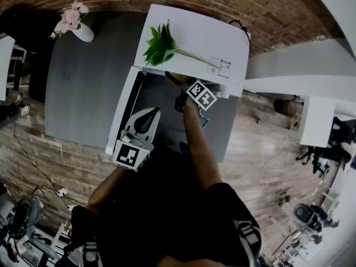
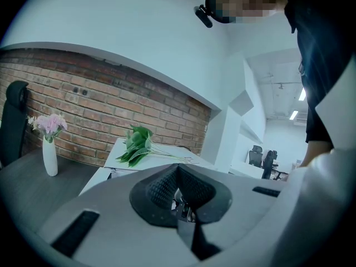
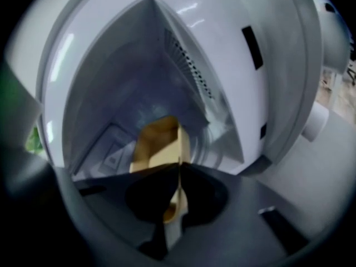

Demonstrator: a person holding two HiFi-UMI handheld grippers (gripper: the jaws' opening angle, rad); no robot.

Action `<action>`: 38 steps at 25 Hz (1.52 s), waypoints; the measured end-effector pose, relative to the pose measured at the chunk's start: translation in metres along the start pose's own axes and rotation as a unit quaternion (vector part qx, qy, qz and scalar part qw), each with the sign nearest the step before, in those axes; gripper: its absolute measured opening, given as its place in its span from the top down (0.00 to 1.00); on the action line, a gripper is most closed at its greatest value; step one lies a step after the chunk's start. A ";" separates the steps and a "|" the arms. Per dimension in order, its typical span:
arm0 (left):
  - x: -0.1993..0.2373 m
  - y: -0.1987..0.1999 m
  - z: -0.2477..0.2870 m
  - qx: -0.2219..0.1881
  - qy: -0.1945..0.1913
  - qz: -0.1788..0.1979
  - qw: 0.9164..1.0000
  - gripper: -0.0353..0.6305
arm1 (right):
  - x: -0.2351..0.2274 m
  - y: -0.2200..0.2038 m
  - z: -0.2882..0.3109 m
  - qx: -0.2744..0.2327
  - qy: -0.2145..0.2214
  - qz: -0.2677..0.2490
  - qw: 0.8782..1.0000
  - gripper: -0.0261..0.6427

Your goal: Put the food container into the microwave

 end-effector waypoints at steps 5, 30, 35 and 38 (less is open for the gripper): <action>0.001 -0.001 0.000 0.003 -0.001 0.000 1.000 0.89 | 0.001 0.001 0.002 0.001 0.009 0.017 1.000 0.90; -0.001 -0.002 0.002 -0.001 -0.006 0.002 1.000 0.89 | 0.008 0.000 -0.014 -0.010 0.037 -0.035 0.999 0.85; -0.002 -0.002 0.001 -0.002 -0.009 -0.001 1.000 0.89 | 0.009 -0.003 -0.025 -0.017 0.034 -0.065 0.997 0.84; -0.002 -0.002 0.001 -0.004 -0.009 -0.001 1.000 0.89 | 0.009 -0.005 -0.032 -0.024 0.032 -0.089 0.995 0.84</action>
Point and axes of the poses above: the fingertips, and each gripper's own axes: z forward along the fingers, x to its left, y out of its top, the point moved 10 cm from there along -z, backward along the fingers
